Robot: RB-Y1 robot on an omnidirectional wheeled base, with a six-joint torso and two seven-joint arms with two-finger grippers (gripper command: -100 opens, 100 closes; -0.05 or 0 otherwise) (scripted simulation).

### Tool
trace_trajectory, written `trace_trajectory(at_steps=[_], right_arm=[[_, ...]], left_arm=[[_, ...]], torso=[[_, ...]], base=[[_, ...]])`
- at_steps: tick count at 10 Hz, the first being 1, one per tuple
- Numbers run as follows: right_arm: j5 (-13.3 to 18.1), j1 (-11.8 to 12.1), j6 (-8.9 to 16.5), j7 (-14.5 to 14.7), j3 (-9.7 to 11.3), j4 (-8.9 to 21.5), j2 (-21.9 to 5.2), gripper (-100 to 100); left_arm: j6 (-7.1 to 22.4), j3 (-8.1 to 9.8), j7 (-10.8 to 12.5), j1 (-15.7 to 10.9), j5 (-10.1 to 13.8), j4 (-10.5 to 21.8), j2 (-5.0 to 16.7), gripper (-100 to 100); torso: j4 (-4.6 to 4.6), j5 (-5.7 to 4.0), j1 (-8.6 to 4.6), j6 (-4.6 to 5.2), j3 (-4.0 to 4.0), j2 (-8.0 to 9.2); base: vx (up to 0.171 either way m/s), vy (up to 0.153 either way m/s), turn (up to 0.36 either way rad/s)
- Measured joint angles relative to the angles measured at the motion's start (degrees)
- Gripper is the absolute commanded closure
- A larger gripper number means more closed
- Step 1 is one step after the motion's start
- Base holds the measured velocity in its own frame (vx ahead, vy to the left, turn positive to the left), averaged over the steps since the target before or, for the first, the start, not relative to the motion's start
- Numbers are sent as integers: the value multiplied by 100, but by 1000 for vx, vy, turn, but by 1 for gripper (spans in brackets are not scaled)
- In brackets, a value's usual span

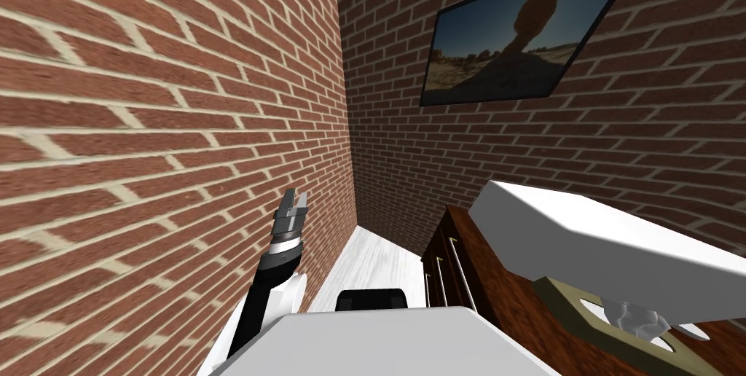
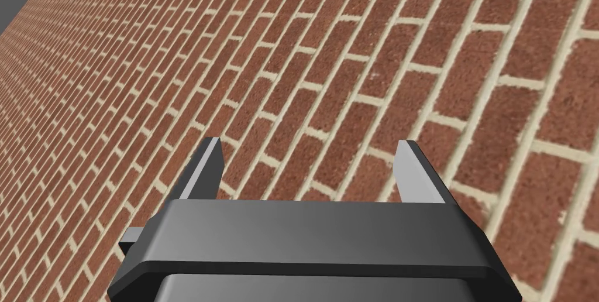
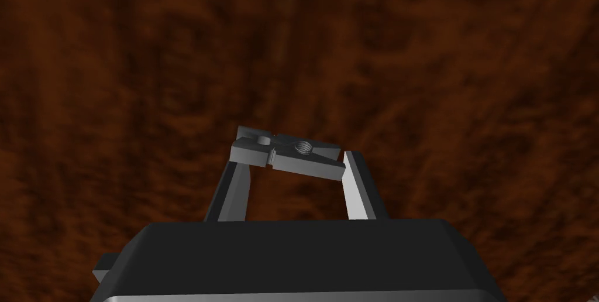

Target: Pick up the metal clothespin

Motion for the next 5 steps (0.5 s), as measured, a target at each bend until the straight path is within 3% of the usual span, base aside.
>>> trace_trajectory(at_steps=[2,3,4,5], right_arm=[[3,-1,-3,5,-1,0,-3,100],[4,-1,-4,7,-1,0,-3,0],[4,-1,-4,8,-1,0,-4,100],[38,-10,-14,31,-15,10,-5,100]], left_arm=[[0,0,0,0,0,0,0,0],[0,1,0,0,0,0,0,0],[0,1,0,0,0,0,1,0],[0,2,0,2,0,0,1,0]], torso=[[0,-9,-23,3,-2,-3],[0,-9,-26,4,-2,-3],[0,-10,-27,4,-2,-3],[-5,-11,-35,16,-13,-24]], base=[[0,0,0],[0,0,0],[92,-25,-238],[181,-19,-358]])
